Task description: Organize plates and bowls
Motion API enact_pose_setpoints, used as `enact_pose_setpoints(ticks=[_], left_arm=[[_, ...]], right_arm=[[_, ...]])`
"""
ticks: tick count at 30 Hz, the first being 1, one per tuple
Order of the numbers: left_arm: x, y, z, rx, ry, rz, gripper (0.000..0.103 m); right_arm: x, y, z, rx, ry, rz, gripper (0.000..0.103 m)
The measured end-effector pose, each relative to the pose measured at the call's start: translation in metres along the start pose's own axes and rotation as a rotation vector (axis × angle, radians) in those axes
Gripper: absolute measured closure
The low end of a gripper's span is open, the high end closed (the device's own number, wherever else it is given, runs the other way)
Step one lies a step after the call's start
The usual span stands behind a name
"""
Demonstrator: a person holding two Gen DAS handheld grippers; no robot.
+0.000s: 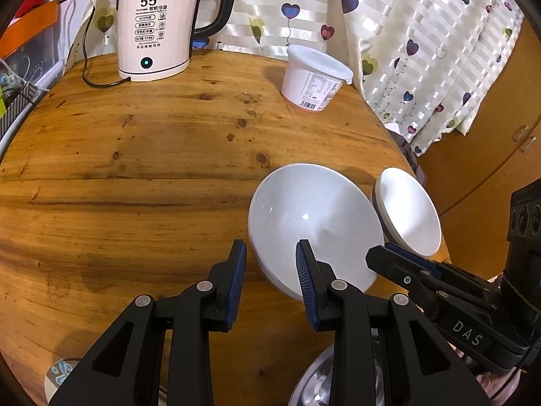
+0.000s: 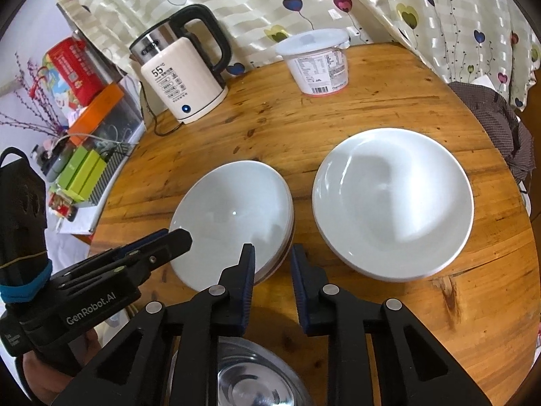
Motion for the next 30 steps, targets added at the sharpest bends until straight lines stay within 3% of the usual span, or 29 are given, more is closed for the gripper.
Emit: enact_pose_setpoints(ticks=[30], left_arm=[[-0.001, -0.008, 0.020, 0.008, -0.029, -0.027, 0.074]], right_arm=[[0.008, 0.002, 0.016, 0.006, -0.030, 0.018, 0.083]])
Point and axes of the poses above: each gripper's, at about its wrist camera, not at the fingertips, and z roughly the way its jaws point, y to its right, x to its top, the point moved 10 cm from there along z, roughly the way its jaws point, and after that the axes turned 10 degrees about -x, right-handed, at the moved point
